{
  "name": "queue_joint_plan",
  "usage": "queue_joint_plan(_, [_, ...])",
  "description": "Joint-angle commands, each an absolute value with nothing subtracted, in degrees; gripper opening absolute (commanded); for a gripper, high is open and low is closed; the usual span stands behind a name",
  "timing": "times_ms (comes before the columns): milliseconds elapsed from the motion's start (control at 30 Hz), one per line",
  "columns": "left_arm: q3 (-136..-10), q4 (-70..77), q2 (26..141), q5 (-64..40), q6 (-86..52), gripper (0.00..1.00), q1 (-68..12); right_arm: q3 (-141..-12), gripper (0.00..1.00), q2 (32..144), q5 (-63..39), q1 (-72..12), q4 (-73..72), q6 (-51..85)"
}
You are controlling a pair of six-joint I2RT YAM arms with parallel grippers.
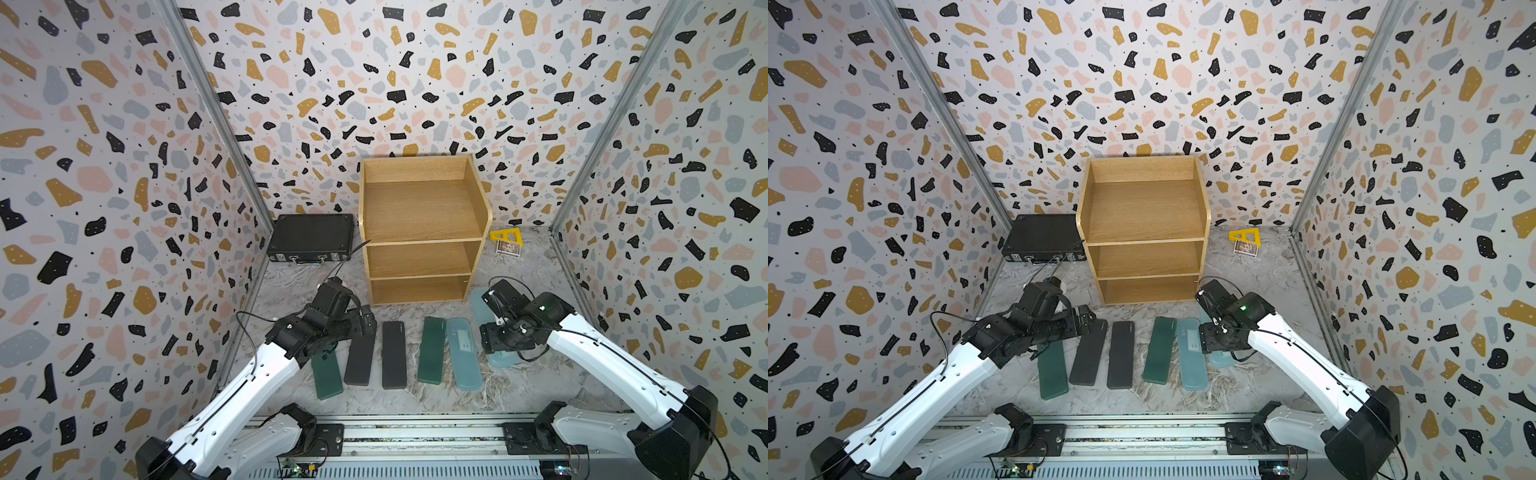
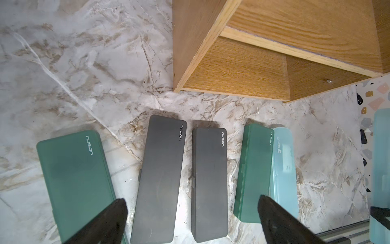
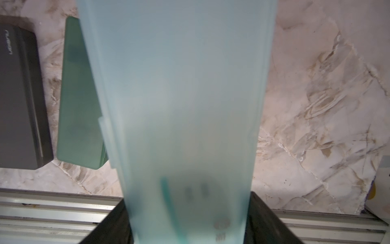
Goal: Place the pencil cases on the shelf according to color
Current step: Pick up the pencil case from the center of the board, then place the pencil case on the shelf.
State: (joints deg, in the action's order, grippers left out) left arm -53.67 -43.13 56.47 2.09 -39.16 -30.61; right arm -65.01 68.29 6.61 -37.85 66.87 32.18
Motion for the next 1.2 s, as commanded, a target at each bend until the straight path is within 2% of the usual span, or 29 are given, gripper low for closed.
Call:
queue_joint_plan(0, [-56.06, -43.95, 56.84, 3.31, -38.12, 1.0, -30.85, -69.93, 0.36, 69.27, 6.16, -37.97, 72.1, 30.01])
queue_joint_plan(633, [-58.07, -43.6, 59.2, 3.83, -37.62, 1.0, -30.85, -84.46, 0.3, 71.72, 2.55, -39.59, 80.09, 27.33])
queue_joint_plan(1167, [-61.7, -43.49, 61.35, 4.62, -37.42, 1.0, -30.85, -103.69, 0.29, 78.81, 2.1, -39.95, 86.94, 24.06])
